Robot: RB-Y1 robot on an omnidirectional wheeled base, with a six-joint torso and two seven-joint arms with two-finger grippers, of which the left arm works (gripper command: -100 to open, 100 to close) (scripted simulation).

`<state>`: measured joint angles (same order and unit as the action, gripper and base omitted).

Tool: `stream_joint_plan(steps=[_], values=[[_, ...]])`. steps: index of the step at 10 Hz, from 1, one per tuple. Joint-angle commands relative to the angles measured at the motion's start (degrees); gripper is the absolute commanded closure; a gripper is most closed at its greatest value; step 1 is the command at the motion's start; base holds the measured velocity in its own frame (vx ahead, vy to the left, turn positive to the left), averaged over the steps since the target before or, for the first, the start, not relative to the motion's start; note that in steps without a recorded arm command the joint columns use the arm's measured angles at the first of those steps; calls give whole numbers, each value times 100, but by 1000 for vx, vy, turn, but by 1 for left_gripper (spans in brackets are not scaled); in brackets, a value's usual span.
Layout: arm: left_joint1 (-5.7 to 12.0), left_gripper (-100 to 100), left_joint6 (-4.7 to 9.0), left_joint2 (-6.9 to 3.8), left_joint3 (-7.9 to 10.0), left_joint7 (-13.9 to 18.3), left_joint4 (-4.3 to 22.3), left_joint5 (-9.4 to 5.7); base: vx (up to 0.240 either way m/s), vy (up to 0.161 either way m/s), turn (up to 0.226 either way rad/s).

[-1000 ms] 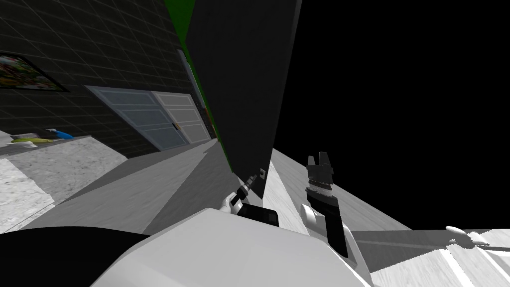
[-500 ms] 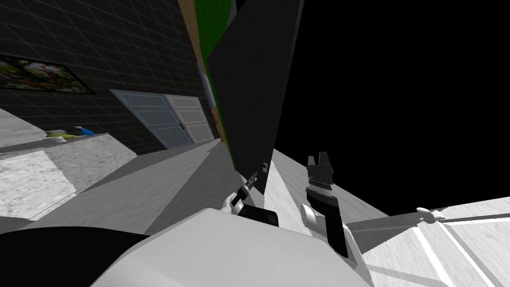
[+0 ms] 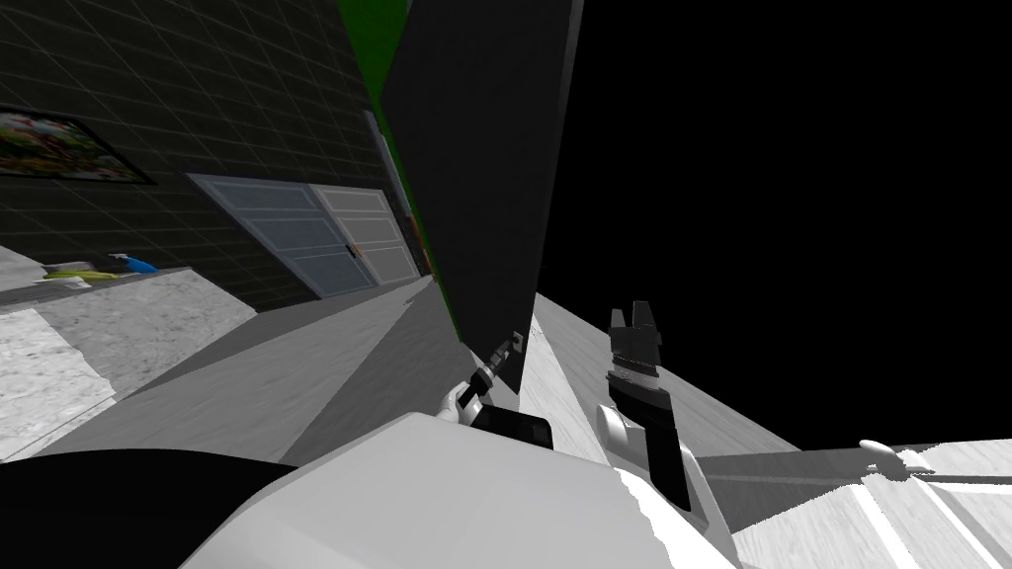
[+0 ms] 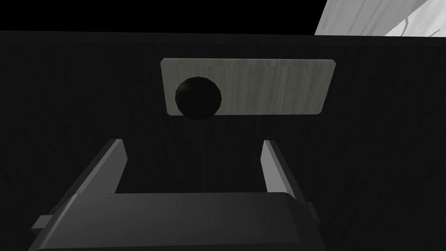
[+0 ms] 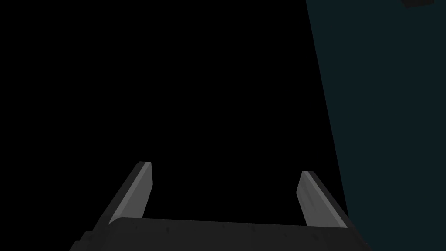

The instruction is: Push the door open

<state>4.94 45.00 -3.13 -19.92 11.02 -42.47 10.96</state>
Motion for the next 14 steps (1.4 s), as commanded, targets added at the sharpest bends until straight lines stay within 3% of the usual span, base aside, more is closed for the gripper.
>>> stream_joint_plan(steps=[1, 3, 4, 5, 10, 14], values=[[2, -100, 8, 26, 21, -24, 6, -9, 187, -123, -34], [12, -100, 22, 94, 46, -52, 27, -21, 183, -114, -21], [7, -100, 15, 71, 38, -42, 16, -17, 70, -43, 19], [7, 100, 15, 71, 38, -42, 16, -17, -16, 5, -10], [7, 100, 15, 71, 38, -42, 16, -17, -12, 8, -3], [26, 100, -7, -46, 270, -145, 68, -129, 132, -109, 31]])
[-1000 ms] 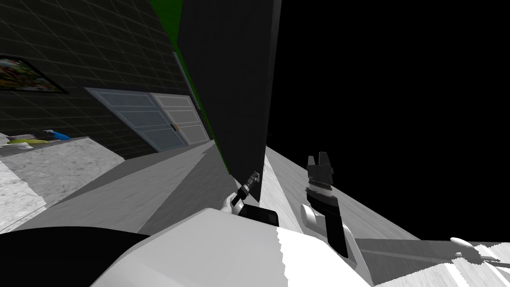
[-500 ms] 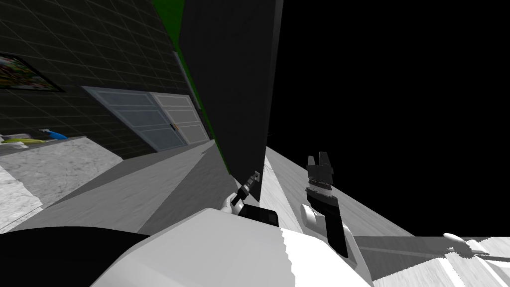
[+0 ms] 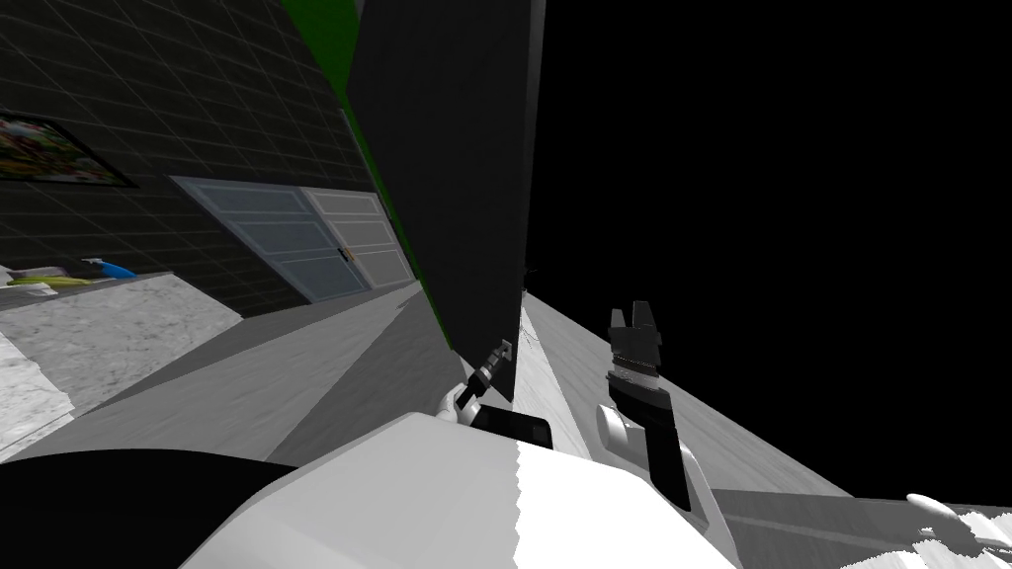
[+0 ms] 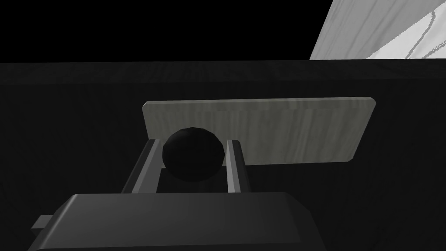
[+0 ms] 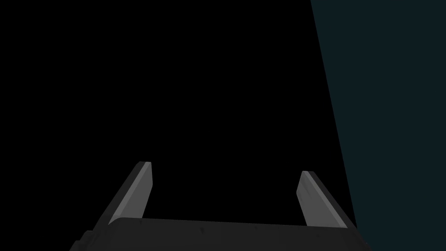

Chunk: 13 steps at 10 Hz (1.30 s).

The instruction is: Push the door open

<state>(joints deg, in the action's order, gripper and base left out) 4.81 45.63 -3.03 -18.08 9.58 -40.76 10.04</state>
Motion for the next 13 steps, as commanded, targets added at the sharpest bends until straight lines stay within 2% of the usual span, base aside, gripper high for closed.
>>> stream_joint_plan(steps=[1, 6, 8, 9, 10, 11, 13], values=[[47, 100, -72, -79, 148, -29, -91, -69, 154, -134, 53], [79, 100, -82, -137, 420, -145, -45, -202, 132, -98, 32], [84, 100, -84, -141, 463, -164, -38, -223, 113, -91, 58], [99, 100, -89, -149, 593, -220, -15, -286, 137, -94, 95], [104, 100, -90, -148, 637, -239, -8, -308, 173, -125, 77], [152, -100, -48, -114, 583, -208, 84, -301, -102, -43, 66], [145, -100, -64, -96, 570, -178, 56, -310, -264, 38, 27]])
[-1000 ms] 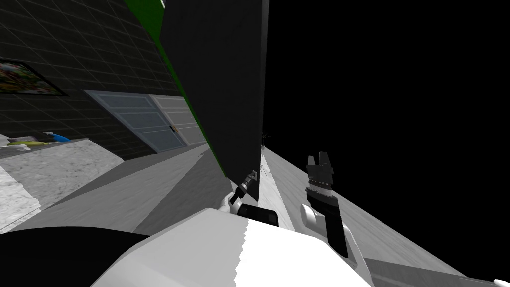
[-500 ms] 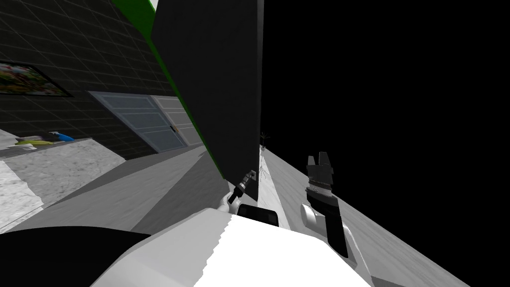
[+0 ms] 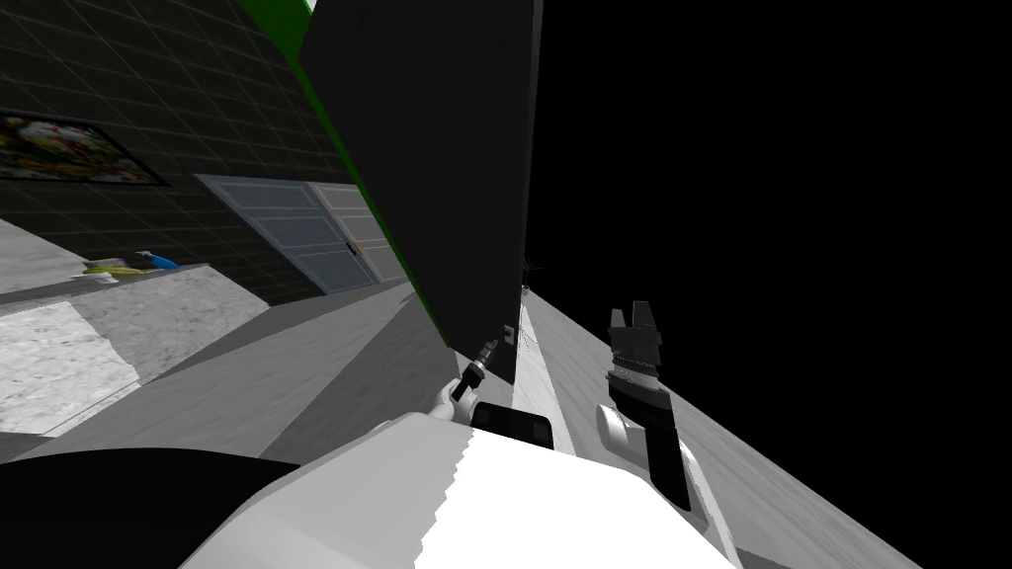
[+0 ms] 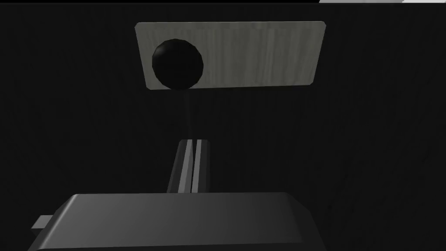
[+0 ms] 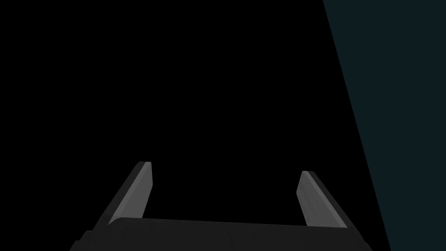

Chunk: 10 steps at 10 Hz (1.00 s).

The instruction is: Push the door open

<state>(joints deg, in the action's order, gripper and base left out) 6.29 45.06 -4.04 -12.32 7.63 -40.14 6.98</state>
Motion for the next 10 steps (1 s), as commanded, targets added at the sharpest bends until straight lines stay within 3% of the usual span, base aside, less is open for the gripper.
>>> stream_joint_plan(steps=[1, 3, 4, 7, 10], values=[[-6, -100, -16, 23, -12, 33, -20, -9, -266, 8, 31], [-17, -100, -41, 112, -32, 80, -64, -23, -281, 12, 46], [-22, -100, -30, 75, -27, 66, -60, -18, -134, 19, 4], [-29, -100, 14, 36, 7, 32, -37, -33, 120, -63, -23], [-30, -100, 68, 49, 47, -13, -7, -48, 228, -78, -23]])
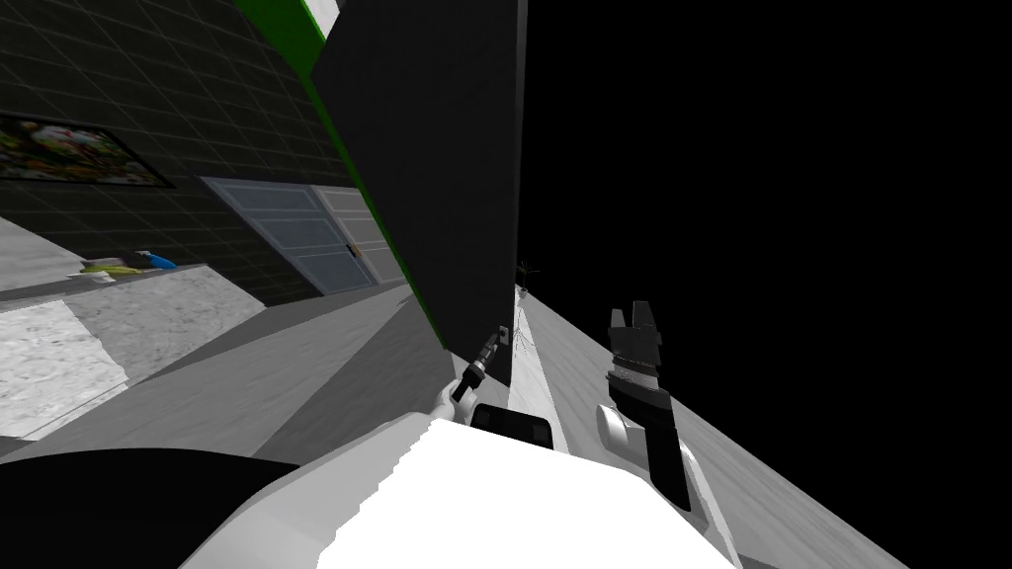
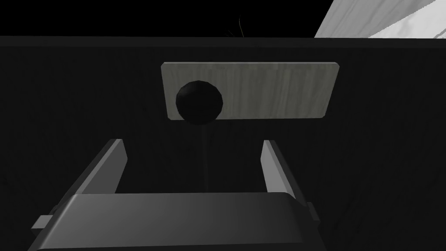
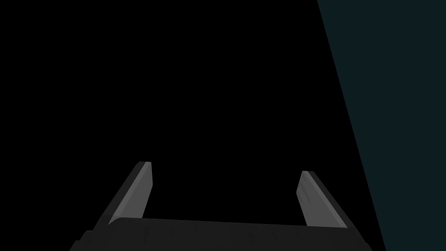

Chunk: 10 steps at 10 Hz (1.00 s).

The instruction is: Push the door open

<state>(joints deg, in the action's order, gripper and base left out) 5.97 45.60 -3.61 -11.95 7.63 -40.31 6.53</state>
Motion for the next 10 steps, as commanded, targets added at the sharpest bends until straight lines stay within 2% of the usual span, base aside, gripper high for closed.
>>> stream_joint_plan(steps=[1, 3, 4, 5, 10], values=[[1, -100, 38, 30, 28, -33, 24, -11, 212, -64, -35], [1, -100, 72, 86, 52, -61, 44, -20, 208, -83, -20], [5, -100, 64, 65, 44, -49, 48, -18, 79, -32, 20], [5, 100, 64, 65, 44, -49, 48, -18, -18, 3, -14], [5, 100, 64, 65, 44, -49, 48, -18, -13, 6, -3]])
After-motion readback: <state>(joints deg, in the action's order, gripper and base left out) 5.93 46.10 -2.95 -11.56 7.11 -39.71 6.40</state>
